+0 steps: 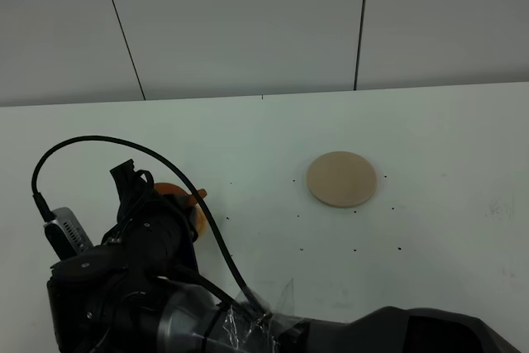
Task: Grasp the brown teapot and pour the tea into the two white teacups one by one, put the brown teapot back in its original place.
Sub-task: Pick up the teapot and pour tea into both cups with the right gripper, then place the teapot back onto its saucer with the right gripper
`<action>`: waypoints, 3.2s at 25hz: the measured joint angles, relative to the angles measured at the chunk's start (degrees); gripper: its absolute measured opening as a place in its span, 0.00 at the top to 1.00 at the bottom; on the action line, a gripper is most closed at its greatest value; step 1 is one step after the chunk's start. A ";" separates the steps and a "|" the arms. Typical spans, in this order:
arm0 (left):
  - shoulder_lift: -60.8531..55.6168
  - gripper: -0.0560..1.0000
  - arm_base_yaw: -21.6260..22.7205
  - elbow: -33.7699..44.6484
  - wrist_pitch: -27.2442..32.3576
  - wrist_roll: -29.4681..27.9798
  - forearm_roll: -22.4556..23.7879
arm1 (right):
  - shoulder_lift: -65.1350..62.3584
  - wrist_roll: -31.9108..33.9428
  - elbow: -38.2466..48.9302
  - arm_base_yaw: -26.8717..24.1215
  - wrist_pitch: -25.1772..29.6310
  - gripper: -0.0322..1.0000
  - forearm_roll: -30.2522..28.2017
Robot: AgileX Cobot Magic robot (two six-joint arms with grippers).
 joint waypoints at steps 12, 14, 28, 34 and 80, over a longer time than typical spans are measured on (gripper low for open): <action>0.00 0.72 0.00 0.00 0.00 0.00 0.00 | -0.96 3.57 -0.06 -0.05 -0.06 0.88 3.49; 0.00 0.72 0.00 0.00 0.00 0.00 0.00 | -1.01 3.90 -0.68 -0.24 0.00 0.88 4.80; 0.00 0.72 0.00 0.00 0.00 0.00 0.00 | -3.94 6.83 -8.61 -3.45 0.16 0.88 19.44; 0.00 0.72 0.00 0.00 0.00 0.00 0.00 | -6.04 10.04 -8.68 -7.34 0.41 0.88 30.75; 0.00 0.72 0.00 0.00 0.00 -0.04 0.00 | -7.48 17.95 -2.34 -15.45 0.68 0.88 44.02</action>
